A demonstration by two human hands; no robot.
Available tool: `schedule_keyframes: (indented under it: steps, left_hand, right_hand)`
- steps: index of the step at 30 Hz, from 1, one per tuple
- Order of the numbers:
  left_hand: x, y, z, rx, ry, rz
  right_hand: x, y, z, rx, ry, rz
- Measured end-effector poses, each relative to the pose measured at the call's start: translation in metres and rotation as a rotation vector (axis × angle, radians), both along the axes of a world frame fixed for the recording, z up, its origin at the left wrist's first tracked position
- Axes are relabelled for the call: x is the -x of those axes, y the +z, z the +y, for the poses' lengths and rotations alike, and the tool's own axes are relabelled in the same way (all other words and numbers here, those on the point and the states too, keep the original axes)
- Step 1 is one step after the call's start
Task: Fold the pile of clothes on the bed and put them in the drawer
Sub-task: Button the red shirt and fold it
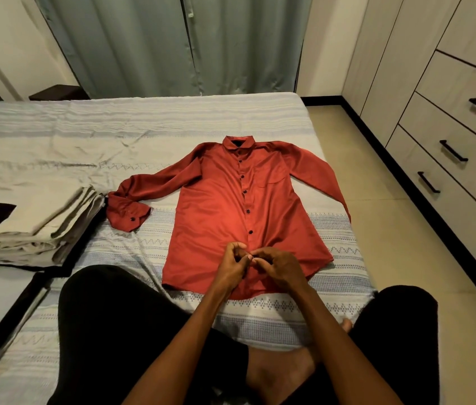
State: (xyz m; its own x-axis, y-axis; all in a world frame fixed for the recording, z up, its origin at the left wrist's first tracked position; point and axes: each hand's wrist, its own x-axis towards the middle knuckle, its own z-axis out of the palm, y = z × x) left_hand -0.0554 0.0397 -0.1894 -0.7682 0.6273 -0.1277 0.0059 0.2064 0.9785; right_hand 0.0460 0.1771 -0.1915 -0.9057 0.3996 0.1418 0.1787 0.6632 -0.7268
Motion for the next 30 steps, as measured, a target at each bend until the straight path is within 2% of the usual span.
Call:
schedule_keyframes:
  steps: [3,7,11,13,15,17,19,21,23,25,27,30]
  left_hand:
    - [-0.001,0.000,-0.004,0.020,-0.062,0.114]
    - [0.001,-0.006,-0.017,0.232,-0.044,0.340]
    - [0.002,-0.005,-0.029,0.396,0.048,0.596]
    - [0.005,-0.006,-0.036,0.471,0.101,0.728]
    - [0.018,-0.005,-0.045,0.581,0.192,0.834]
    - [0.039,0.004,-0.055,0.792,0.273,0.787]
    - [0.062,0.014,-0.069,0.959,0.302,0.571]
    - [0.081,0.018,-0.085,0.995,0.318,0.394]
    - [0.094,0.019,-0.096,0.998,0.256,0.313]
    - [0.097,0.022,-0.102,0.991,0.159,0.283]
    - [0.097,0.027,-0.108,0.956,0.146,0.283]
    - [0.095,0.029,-0.114,1.071,0.120,0.438]
  right_hand:
    - [0.001,-0.002,0.001,0.096,-0.038,-0.044]
    - [0.000,0.001,0.000,0.161,-0.058,-0.043]
    - [-0.012,-0.005,0.012,-0.155,-0.358,0.026]
    - [-0.021,-0.011,0.023,-0.267,-0.525,-0.087]
    - [-0.032,-0.014,0.035,-0.274,-0.632,-0.202]
    - [-0.042,-0.012,0.047,-0.253,-0.695,-0.278]
    - [-0.047,-0.003,0.058,-0.223,-0.725,-0.354]
    - [-0.049,0.006,0.068,-0.131,-0.728,-0.405]
    - [-0.050,0.011,0.076,-0.004,-0.696,-0.449]
    - [-0.051,0.018,0.080,0.102,-0.669,-0.442]
    - [-0.056,0.026,0.080,0.185,-0.682,-0.357]
    - [-0.079,0.027,0.082,0.088,-0.663,-0.285]
